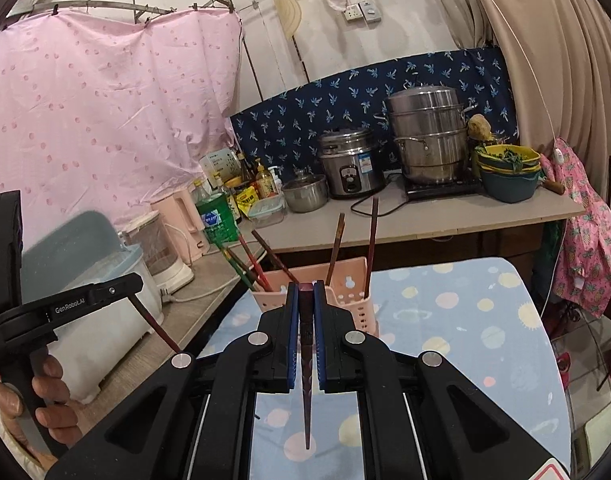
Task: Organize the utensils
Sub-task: 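Lift both held chopsticks and carry them over the pink basket, then open both tools to drop the chopsticks into the pink basket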
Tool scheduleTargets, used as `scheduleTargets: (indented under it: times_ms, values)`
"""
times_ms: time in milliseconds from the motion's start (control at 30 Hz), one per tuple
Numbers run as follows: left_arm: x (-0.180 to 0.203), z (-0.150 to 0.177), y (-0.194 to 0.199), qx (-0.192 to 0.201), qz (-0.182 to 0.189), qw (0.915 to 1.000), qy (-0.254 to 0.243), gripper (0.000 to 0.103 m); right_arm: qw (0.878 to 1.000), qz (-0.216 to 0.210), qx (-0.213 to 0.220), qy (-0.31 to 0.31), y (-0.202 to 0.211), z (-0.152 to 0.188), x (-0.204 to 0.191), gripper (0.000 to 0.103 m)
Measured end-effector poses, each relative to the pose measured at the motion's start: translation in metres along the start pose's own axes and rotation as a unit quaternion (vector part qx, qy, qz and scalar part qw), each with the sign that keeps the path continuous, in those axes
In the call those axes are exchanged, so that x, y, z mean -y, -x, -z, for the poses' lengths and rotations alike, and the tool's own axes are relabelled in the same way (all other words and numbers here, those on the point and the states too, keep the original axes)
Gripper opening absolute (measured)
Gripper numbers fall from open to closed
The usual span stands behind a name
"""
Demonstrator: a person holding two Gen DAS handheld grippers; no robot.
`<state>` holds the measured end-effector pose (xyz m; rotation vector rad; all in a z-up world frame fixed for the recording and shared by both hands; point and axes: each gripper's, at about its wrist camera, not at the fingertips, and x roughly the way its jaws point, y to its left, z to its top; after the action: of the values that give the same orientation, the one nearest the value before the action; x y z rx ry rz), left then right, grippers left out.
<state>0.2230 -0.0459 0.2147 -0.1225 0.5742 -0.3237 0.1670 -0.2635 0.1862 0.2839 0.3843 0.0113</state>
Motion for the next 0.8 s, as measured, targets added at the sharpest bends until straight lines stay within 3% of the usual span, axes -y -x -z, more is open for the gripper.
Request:
scheduleTargets:
  times_ms: [267,500,800]
  values:
    - [0.010,-0.067,-0.018,0.050,0.000,0.9987,0.009,0.007,0.998,0.008,0.060,-0.002,-0.026,-0.075,0.003,0.007]
    - [0.023,-0.113,-0.041,0.086,0.002,0.9962,0.011,0.007,0.996,0.013,0.085,-0.004,-0.065,-0.127,0.004,0.007]
    - [0.033,-0.124,-0.090,0.078,-0.021,0.9966,-0.010,0.007,0.998,0.007,0.066,-0.010,-0.119,-0.135,0.007,0.007]
